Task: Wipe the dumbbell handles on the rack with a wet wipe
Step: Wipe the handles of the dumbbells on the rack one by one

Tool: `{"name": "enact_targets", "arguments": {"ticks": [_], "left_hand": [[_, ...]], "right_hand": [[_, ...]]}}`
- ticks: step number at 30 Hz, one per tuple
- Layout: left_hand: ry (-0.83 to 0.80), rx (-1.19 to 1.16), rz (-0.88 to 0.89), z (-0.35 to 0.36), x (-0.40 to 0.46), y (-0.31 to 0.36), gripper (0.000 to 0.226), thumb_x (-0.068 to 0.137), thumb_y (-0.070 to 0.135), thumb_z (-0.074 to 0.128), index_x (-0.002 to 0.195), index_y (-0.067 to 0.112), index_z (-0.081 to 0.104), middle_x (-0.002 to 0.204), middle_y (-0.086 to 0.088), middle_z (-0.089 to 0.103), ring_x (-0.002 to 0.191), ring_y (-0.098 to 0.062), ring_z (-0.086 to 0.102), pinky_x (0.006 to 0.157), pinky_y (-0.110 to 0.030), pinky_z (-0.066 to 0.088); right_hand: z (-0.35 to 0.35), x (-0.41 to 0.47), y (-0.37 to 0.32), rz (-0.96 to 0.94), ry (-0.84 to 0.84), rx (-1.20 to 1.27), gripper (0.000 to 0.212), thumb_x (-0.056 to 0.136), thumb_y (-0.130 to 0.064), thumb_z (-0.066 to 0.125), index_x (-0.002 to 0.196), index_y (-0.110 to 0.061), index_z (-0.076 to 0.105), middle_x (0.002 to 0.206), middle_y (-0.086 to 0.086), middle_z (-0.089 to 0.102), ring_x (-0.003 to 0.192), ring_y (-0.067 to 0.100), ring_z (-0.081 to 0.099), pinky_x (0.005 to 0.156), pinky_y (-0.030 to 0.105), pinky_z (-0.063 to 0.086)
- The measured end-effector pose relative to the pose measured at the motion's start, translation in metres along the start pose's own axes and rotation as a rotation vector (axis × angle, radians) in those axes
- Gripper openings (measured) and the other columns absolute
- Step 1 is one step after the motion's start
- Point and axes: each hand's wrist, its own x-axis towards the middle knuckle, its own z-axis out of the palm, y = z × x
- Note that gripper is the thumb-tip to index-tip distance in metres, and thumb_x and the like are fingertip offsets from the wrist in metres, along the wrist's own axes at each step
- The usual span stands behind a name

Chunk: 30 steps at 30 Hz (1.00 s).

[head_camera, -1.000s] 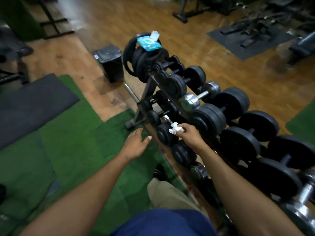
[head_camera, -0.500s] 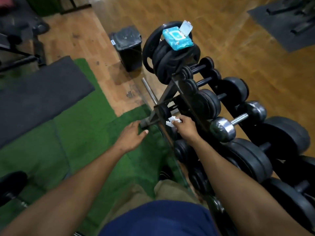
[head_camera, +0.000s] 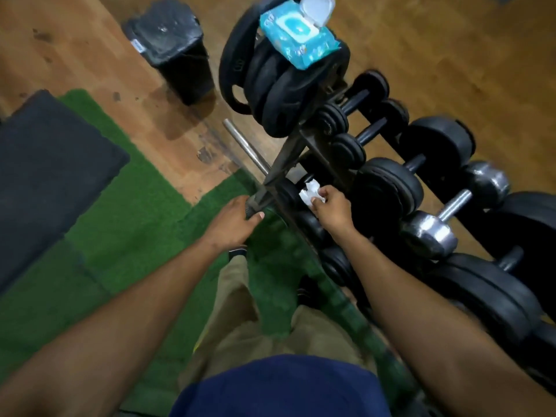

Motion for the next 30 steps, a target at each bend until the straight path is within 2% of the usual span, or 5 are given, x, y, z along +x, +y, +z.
{"name": "enact_targets", "arguments": {"ticks": [5, 14, 23, 26, 30], "left_hand": [[-0.123, 0.068, 0.095, -0.025, 0.085, -0.019, 0.059, 0.103, 0.045, 0.055, 0.15, 0.013, 0.04, 0.152, -0.012, 0.046, 0.137, -0.029, 0.045, 0.104, -0.032, 0.037], [-0.262, 0.119, 0.14, 0.044, 0.239, -0.044, 0.062, 0.097, 0.047, 0.062, 0.144, 0.01, 0.046, 0.144, -0.014, 0.053, 0.133, -0.032, 0.05, 0.101, -0.029, 0.039], [-0.336, 0.318, 0.09, 0.138, 0.332, -0.027, 0.133, 0.05, 0.104, 0.037, 0.158, 0.027, 0.03, 0.163, -0.011, 0.034, 0.144, -0.038, 0.038, 0.111, -0.053, 0.041], [-0.289, 0.257, 0.019, 0.156, 0.33, -0.017, 0.132, 0.07, 0.083, 0.061, 0.163, 0.017, -0.004, 0.169, -0.017, -0.001, 0.155, -0.04, 0.005, 0.121, -0.055, 0.024], [-0.153, 0.163, 0.019, 0.173, 0.331, -0.024, 0.132, 0.076, 0.065, 0.076, 0.161, 0.012, -0.009, 0.166, -0.018, 0.004, 0.154, -0.039, 0.006, 0.122, -0.051, 0.022]], "right_hand": [[0.041, 0.035, -0.004, 0.09, 0.076, 0.01, 0.015, 0.09, -0.018, 0.065, 0.105, -0.018, 0.062, 0.094, -0.005, 0.064, 0.092, 0.017, 0.062, 0.08, 0.03, 0.047], [0.119, 0.106, 0.053, 0.078, 0.259, 0.148, 0.01, 0.09, -0.024, 0.058, 0.095, -0.031, 0.053, 0.09, -0.007, 0.066, 0.086, 0.016, 0.066, 0.08, 0.047, 0.056], [0.13, 0.206, 0.095, -0.075, 0.425, 0.033, 0.015, 0.084, -0.015, 0.06, 0.094, -0.01, 0.069, 0.099, 0.008, 0.068, 0.095, 0.024, 0.062, 0.081, 0.031, 0.047], [0.131, 0.228, 0.106, -0.175, 0.344, -0.13, 0.016, 0.085, -0.016, 0.063, 0.092, -0.015, 0.076, 0.102, 0.011, 0.069, 0.092, 0.025, 0.064, 0.077, 0.027, 0.043], [0.14, 0.242, 0.122, -0.327, -0.026, -0.265, 0.021, 0.089, -0.025, 0.062, 0.091, -0.011, 0.078, 0.093, 0.014, 0.071, 0.088, 0.028, 0.068, 0.077, 0.039, 0.051]]}}
